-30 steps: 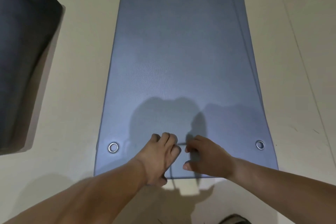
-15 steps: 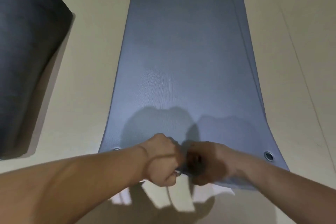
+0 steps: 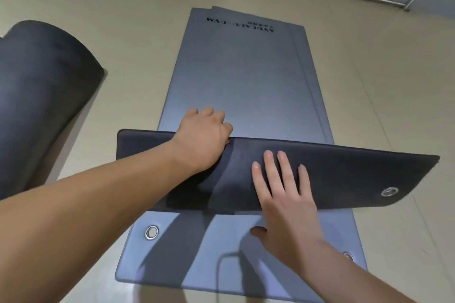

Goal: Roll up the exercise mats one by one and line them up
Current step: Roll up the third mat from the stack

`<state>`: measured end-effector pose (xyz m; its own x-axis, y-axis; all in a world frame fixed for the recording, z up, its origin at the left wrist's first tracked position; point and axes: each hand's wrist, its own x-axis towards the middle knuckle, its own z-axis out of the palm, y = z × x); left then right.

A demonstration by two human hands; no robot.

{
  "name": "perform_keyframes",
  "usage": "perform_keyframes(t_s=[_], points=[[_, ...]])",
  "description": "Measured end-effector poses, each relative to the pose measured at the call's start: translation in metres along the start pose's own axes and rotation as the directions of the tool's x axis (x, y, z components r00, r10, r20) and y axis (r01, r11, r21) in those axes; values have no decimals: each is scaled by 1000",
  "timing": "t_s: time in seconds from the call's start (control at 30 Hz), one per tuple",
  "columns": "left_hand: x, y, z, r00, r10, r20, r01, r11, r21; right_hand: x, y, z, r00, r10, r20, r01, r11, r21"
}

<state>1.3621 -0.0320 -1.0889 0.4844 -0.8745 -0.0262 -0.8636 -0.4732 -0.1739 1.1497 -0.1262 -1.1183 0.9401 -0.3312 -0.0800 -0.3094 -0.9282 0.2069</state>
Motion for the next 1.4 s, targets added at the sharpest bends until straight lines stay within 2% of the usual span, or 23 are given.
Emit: perform_keyframes(t_s=[0.1, 0.17, 0.23, 0.33, 0.37, 0.53, 0.67, 0.9, 1.03, 1.1, 1.13, 1.23, 1.27, 1.33, 1.4], points=[[-2, 12, 4, 990, -1, -140, -1, 1000, -16, 18, 21, 25, 999, -42, 26, 42, 999, -31], [-15, 26, 16, 988, 61, -140, -73, 993, -88, 38, 36, 37, 999, -47, 27, 47, 999, 7], [-30, 37, 34, 994, 93, -63, -98, 991, -88, 56, 42, 34, 995, 16, 98, -22, 998, 62], [-42, 39, 63, 987, 20, 157, -17, 1000, -17, 71, 43, 26, 967, 141, 211, -147, 989, 15], [-42, 39, 72, 984, -16, 179, 19, 1000, -17, 72, 43, 27, 957, 151, 246, -155, 988, -3], [-36, 38, 95, 968, -36, 249, 42, 999, -16, 72, 52, 39, 929, 29, 369, -50, 998, 46], [-39, 35, 89, 956, 22, 291, -8, 999, -48, 70, 60, 41, 938, -70, 338, 53, 997, 61], [-53, 26, 48, 918, 118, 378, -87, 991, -98, 53, 70, 14, 902, -133, 411, 63, 982, 179], [-64, 31, 54, 847, 136, 514, -111, 991, -79, 56, 62, 15, 864, -122, 489, -38, 952, 304], [-72, 45, 71, 837, 78, 542, -91, 996, -2, 54, 49, 22, 867, -102, 487, -49, 956, 288], [-74, 51, 80, 851, 50, 523, -73, 997, 24, 51, 44, 24, 892, -100, 440, -31, 959, 282], [-71, 55, 98, 905, 35, 424, -50, 998, 25, 33, 39, 40, 985, -94, 143, 57, 968, 243], [-68, 53, 102, 920, 25, 392, -35, 999, 17, 27, 37, 41, 990, -80, 114, 57, 980, 190], [-59, 45, 107, 935, 10, 354, -15, 1000, 11, 18, 33, 48, 970, -34, 242, 41, 999, -21], [-50, 41, 109, 923, 13, 385, -12, 1000, -5, 17, 37, 59, 950, 24, 312, 10, 994, -108]])
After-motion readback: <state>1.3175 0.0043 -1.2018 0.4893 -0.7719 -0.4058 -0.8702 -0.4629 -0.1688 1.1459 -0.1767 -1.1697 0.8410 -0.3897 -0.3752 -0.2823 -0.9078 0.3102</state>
